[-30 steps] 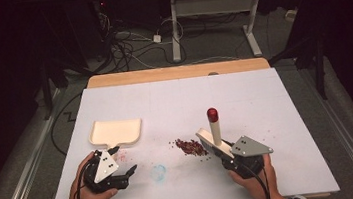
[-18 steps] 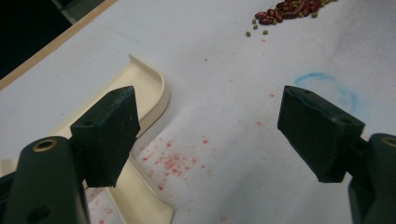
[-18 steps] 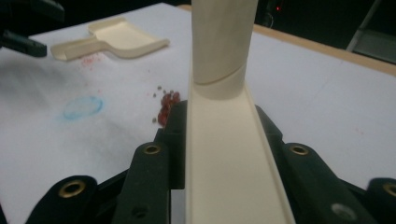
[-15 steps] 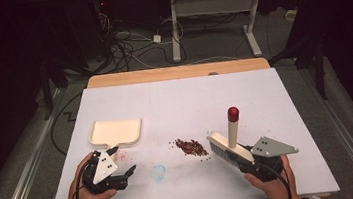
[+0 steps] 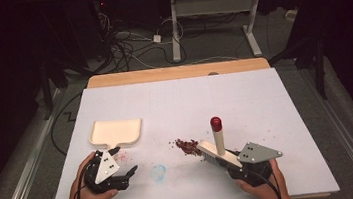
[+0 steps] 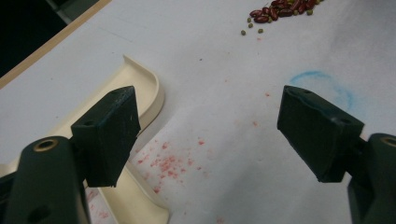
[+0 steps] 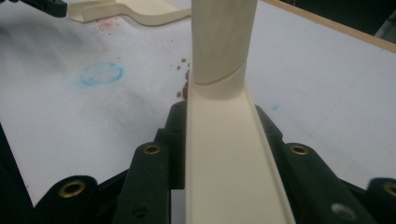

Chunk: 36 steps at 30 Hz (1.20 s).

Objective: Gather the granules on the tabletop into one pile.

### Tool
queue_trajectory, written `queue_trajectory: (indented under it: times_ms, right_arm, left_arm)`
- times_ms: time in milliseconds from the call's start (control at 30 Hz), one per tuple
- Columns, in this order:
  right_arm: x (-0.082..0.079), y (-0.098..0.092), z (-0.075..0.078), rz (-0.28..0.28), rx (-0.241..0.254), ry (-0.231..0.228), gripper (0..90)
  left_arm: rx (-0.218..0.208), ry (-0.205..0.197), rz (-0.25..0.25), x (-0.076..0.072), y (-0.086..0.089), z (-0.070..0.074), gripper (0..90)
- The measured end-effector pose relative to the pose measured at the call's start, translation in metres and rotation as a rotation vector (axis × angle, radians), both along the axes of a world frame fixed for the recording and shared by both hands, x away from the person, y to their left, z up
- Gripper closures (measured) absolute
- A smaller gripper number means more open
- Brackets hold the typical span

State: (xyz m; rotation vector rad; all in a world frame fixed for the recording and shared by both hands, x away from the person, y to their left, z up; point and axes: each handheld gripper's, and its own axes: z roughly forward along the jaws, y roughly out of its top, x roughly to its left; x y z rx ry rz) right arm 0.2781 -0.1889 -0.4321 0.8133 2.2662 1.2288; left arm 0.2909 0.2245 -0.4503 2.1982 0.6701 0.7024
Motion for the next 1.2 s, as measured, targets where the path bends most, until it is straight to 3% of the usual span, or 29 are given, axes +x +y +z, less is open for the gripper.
queue_trajectory:
  times_ms: [200, 267, 467, 600, 733, 867, 1033, 1100, 1200]
  right_arm:
    - [0.000, -0.008, 0.007, -0.022, 0.025, -0.022, 67.3]
    - [0.000, -0.012, 0.009, 0.003, 0.054, -0.023, 67.3]
    - [-0.005, -0.007, 0.009, 0.196, 0.154, -0.008, 67.3]
    - [-0.001, 0.011, -0.006, 0.320, 0.125, 0.018, 67.2]
    - [0.016, 0.023, -0.020, 0.380, 0.110, 0.027, 67.3]
    - [0.037, 0.026, -0.022, 0.378, 0.105, -0.015, 67.3]
    - [0.061, 0.021, -0.025, 0.303, 0.140, -0.006, 67.3]
    - [0.063, 0.022, -0.024, 0.280, 0.148, -0.006, 67.3]
    - [0.060, 0.031, -0.018, 0.254, 0.130, -0.042, 67.3]
  left_arm:
    - [-0.002, -0.002, 0.004, 0.000, 0.000, 0.000, 20.5]
    - [-0.002, -0.004, 0.005, 0.000, 0.001, 0.001, 20.5]
    - [-0.014, -0.003, 0.017, 0.000, 0.003, 0.001, 20.5]
    - [-0.015, -0.002, 0.016, 0.001, 0.003, 0.001, 20.5]
    - [-0.014, -0.001, 0.013, 0.001, 0.002, 0.001, 20.5]
    - [-0.015, 0.003, 0.010, 0.003, 0.001, 0.001, 20.5]
    - [-0.012, 0.004, 0.005, 0.002, 0.001, 0.000, 20.5]
    - [-0.013, 0.003, 0.008, 0.002, 0.002, 0.000, 20.5]
    - [-0.014, 0.001, 0.014, 0.002, 0.002, 0.001, 20.5]
